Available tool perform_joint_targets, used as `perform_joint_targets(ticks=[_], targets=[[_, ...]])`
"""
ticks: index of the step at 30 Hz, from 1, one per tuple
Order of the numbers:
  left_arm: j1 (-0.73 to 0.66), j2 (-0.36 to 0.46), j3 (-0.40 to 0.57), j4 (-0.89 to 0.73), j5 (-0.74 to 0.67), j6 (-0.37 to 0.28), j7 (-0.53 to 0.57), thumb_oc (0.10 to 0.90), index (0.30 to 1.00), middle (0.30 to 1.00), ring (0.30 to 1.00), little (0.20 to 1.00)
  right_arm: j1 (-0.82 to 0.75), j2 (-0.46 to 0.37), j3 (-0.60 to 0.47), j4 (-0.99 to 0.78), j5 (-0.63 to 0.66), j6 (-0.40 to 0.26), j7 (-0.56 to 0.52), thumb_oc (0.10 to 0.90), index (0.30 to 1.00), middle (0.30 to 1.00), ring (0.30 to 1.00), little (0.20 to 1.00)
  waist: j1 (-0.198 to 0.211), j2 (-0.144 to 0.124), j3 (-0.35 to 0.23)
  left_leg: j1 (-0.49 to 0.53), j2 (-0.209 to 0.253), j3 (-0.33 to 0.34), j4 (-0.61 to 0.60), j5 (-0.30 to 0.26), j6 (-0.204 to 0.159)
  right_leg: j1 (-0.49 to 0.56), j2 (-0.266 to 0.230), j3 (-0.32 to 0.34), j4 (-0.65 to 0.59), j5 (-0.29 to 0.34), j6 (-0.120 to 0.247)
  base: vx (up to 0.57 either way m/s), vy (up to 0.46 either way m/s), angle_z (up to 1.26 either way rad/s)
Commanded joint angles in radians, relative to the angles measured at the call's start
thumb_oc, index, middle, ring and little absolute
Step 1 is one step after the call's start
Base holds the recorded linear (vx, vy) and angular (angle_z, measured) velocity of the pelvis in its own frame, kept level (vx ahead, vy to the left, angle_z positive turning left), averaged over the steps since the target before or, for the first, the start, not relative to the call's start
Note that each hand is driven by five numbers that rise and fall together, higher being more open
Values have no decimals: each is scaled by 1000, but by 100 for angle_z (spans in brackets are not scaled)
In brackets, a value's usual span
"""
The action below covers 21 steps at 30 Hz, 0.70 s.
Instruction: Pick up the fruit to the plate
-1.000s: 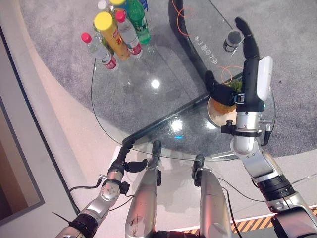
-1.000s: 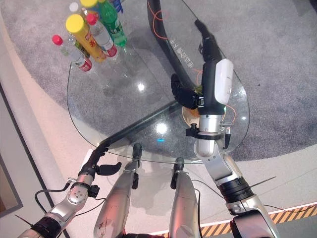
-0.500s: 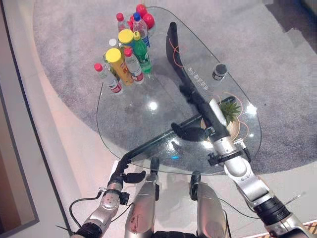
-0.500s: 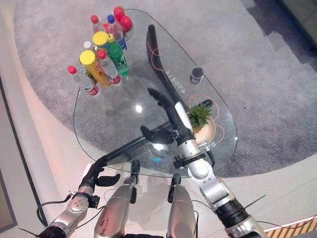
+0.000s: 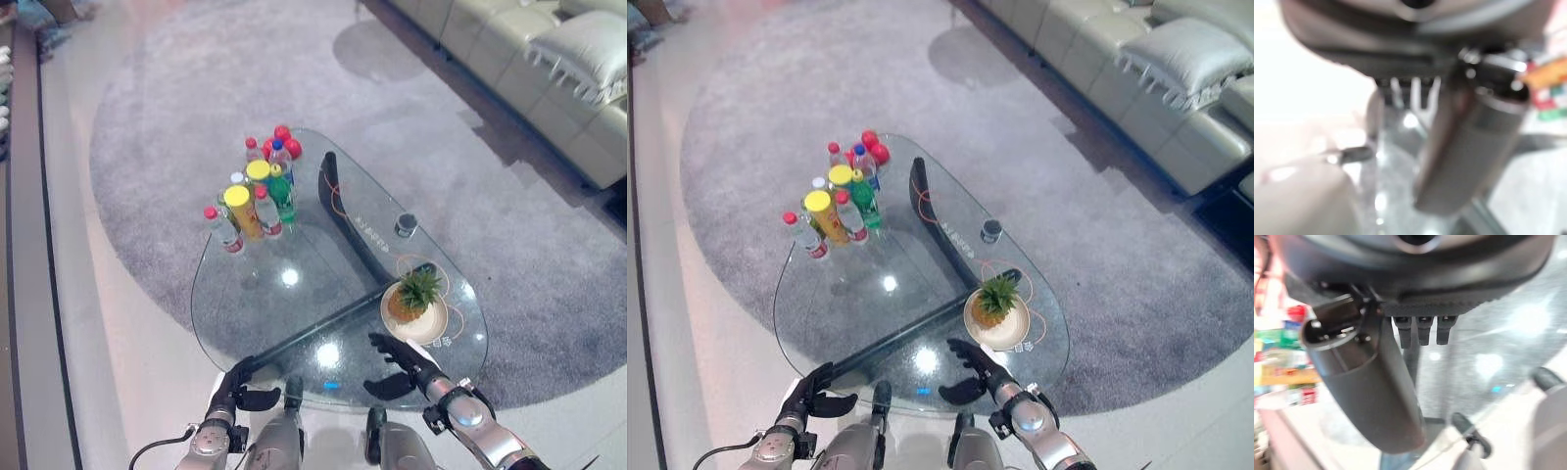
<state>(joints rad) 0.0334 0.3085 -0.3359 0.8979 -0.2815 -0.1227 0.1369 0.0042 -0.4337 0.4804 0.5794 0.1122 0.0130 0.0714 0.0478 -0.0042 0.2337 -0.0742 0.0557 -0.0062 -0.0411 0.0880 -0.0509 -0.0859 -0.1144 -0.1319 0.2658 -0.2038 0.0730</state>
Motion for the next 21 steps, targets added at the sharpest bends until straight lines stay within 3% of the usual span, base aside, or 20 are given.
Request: perform_joint_targets(ticks=[1, 3, 13, 21], targets=[[-33, 0, 46, 8, -16, -6, -7, 800, 900, 900, 900, 900, -19, 29, -17, -54, 27, 5, 2, 800, 900, 900, 900, 900, -16, -44, -5, 52, -56, 13, 35, -41, 2, 105, 16, -86, -265, 238, -1, 0, 0, 0], [-36, -18, 63, 69, -49, 6, -15, 800, 900, 900, 900, 900, -2, 69, -48, 49, 94, 63, 19, 800, 900, 900, 900, 900, -18, -45, -35, 75, -48, 16, 9, -33, -1, 124, 13, -87, -293, 253, 6, 17, -11, -1], [-77, -70, 76, 278, -34, -23, -29, 800, 900, 900, 900, 900, -29, 171, -164, 559, 206, 142, 6, 800, 900, 900, 900, 900, -14, -32, -106, 129, -33, 32, -45, -28, -1, 170, 16, -83, -344, 274, 15, 13, -1, -1], [-85, -108, 96, 370, -33, 16, -17, 800, 900, 900, 900, 900, -34, 210, -265, 741, 270, 200, 33, 800, 900, 900, 900, 900, -14, -19, -134, 146, -31, 33, -46, -39, 1, 187, 17, -81, -348, 271, 16, 43, 5, -5]])
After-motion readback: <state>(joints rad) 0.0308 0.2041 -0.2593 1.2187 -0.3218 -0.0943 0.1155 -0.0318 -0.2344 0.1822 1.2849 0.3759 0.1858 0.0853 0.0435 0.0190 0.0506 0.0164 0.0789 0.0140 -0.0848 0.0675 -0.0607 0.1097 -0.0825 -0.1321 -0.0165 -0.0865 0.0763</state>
